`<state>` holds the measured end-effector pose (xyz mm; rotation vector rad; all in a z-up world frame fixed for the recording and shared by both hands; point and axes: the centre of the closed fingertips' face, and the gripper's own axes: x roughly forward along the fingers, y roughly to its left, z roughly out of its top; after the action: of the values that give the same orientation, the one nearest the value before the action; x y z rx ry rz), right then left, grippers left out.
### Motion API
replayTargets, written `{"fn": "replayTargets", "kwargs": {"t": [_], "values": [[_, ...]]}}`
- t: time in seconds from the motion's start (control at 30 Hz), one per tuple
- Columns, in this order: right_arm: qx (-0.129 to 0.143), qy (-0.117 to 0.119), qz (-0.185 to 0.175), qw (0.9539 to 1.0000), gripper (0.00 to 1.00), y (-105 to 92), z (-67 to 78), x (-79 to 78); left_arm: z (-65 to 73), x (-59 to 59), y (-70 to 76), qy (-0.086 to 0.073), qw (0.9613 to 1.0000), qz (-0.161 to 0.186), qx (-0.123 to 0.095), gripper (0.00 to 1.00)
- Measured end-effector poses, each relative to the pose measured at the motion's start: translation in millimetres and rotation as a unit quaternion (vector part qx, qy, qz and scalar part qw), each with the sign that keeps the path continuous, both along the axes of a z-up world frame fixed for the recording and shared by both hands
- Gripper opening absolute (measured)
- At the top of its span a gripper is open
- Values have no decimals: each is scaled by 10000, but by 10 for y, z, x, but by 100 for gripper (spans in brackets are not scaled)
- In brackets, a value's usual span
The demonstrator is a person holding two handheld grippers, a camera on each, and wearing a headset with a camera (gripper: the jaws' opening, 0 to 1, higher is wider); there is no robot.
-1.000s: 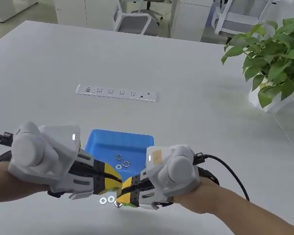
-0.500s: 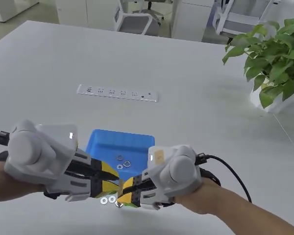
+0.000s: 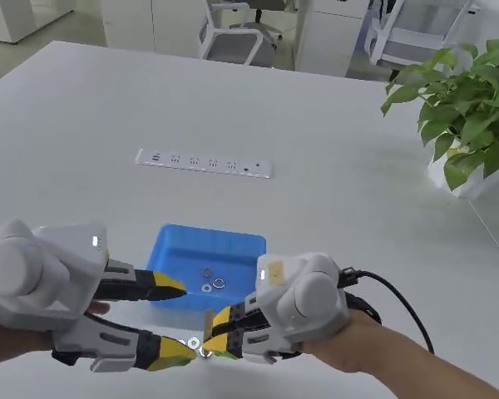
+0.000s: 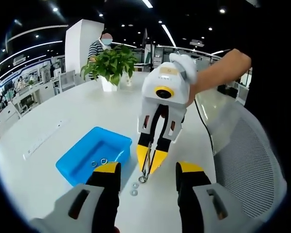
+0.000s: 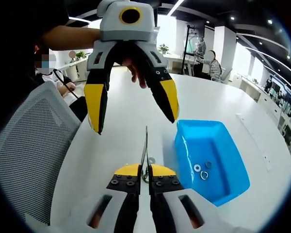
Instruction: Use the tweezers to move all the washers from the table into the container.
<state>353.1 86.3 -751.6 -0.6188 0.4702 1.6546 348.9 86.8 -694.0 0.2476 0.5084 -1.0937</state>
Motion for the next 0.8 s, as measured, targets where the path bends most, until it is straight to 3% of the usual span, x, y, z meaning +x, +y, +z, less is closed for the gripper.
{"fn": "replayTargets", "kwargs": {"t": [0.53,0.8], "values": [[192,-102,122,9997,6,7,321,-42,-18,-130,203,180,9984,492,-206,77],[252,-180,160,9994,6,-24,513,24,-1,-148,248,160,9970,708,-275,89]]}}
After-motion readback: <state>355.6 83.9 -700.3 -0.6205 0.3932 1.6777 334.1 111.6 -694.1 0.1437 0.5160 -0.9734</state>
